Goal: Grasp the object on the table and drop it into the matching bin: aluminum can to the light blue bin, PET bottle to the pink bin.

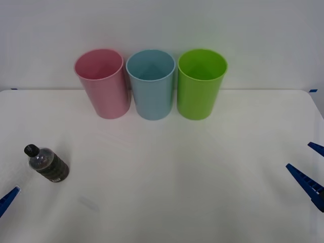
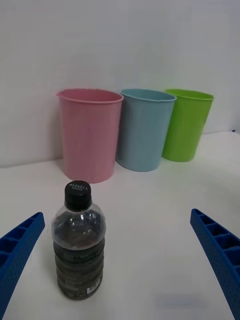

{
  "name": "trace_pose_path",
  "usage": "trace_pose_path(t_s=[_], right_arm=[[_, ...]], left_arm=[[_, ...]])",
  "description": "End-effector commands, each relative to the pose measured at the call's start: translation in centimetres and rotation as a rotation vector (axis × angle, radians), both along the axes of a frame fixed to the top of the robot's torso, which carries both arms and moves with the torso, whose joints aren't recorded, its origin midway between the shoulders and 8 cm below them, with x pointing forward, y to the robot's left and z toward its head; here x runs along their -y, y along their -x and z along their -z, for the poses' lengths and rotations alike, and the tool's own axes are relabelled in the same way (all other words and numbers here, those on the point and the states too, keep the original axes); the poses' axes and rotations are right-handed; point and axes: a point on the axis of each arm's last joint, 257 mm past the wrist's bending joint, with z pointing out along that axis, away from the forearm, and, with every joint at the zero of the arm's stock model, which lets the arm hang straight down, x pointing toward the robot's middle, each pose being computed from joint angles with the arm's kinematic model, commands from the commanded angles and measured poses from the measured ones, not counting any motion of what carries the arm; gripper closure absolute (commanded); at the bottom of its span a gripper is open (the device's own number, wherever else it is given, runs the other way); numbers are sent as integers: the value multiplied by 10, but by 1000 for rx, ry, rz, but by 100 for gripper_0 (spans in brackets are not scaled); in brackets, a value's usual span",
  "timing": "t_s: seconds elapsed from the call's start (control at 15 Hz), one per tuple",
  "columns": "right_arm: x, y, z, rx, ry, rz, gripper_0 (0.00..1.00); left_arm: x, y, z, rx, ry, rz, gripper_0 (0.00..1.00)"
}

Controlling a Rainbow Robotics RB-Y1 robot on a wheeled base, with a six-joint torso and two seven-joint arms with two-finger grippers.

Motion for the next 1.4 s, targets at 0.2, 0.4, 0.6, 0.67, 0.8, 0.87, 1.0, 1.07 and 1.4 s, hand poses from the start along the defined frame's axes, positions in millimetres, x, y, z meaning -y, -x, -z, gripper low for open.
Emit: trace_pose_path(t_s=[0.2, 0.4, 0.6, 0.67, 0.8, 0.87, 1.0, 1.07, 1.4], right_arm=[[0, 0, 0, 0, 0, 0, 0], [0, 0, 0, 0, 0, 0, 0], [0, 0, 0, 0, 0, 0, 0], [0, 0, 0, 0, 0, 0, 0], [0, 0, 0, 0, 0, 0, 0], [0, 0, 0, 0, 0, 0, 0], [0, 0, 0, 0, 0, 0, 0], [0, 0, 0, 0, 0, 0, 0], [0, 0, 0, 0, 0, 0, 0]], left_arm=[[-19, 14, 26, -32, -125, -67, 0], [-33, 16, 47, -39, -168, -109, 0], [-41, 12, 58, -72, -133, -157, 0], [-41, 11, 61, -83, -122, -168, 0], [-45, 9, 65, -103, -98, -194, 0], [-48, 7, 67, -113, -86, -211, 0], [-47, 5, 72, -152, -42, -212, 0], [-46, 4, 72, -153, -35, -211, 0], [-29, -11, 84, -175, -15, -192, 0]])
